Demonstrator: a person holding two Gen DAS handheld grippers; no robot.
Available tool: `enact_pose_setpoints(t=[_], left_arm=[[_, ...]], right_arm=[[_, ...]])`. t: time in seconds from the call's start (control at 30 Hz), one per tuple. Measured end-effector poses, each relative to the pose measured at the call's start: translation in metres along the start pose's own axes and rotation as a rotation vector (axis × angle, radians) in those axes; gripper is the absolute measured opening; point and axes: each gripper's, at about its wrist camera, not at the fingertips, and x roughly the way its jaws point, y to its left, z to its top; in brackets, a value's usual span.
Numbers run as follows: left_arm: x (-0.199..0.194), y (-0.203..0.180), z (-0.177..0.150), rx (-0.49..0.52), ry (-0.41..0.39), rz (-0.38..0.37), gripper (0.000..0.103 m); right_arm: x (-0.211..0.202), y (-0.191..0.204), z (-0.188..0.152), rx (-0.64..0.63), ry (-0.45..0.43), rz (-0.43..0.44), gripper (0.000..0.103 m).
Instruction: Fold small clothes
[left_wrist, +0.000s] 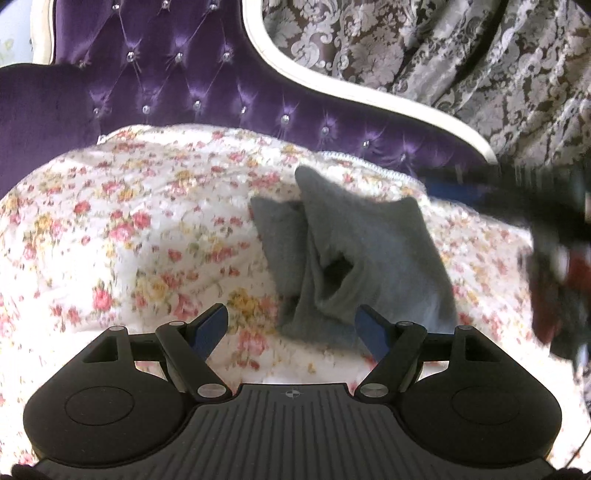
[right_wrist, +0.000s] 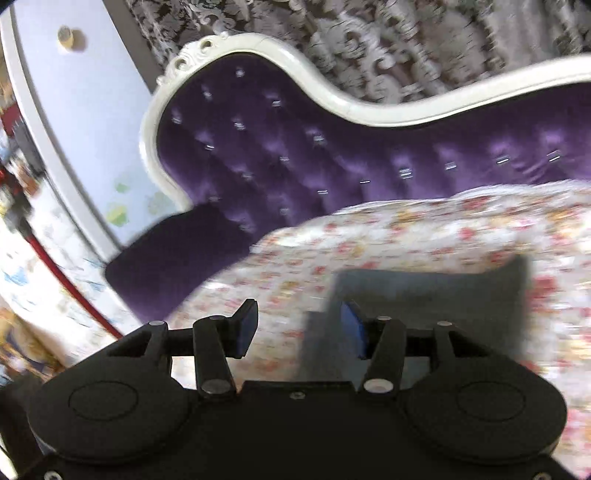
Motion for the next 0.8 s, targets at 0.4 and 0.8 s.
enact_pose_setpoints(t=[0.4, 0.8], left_arm=[[0.034, -0.014, 0.072, 0.02, 0.02, -0.043, 0.075], [0.077, -0.013, 0.077, -0.039, 0.147, -0.13, 0.075]], right_arm=[[-0.012, 0.055, -0.085, -0.366, -0.003, -0.108, 0.067], [0.041, 0.09, -0.121, -0.712, 0.028, -0.312, 0.012]])
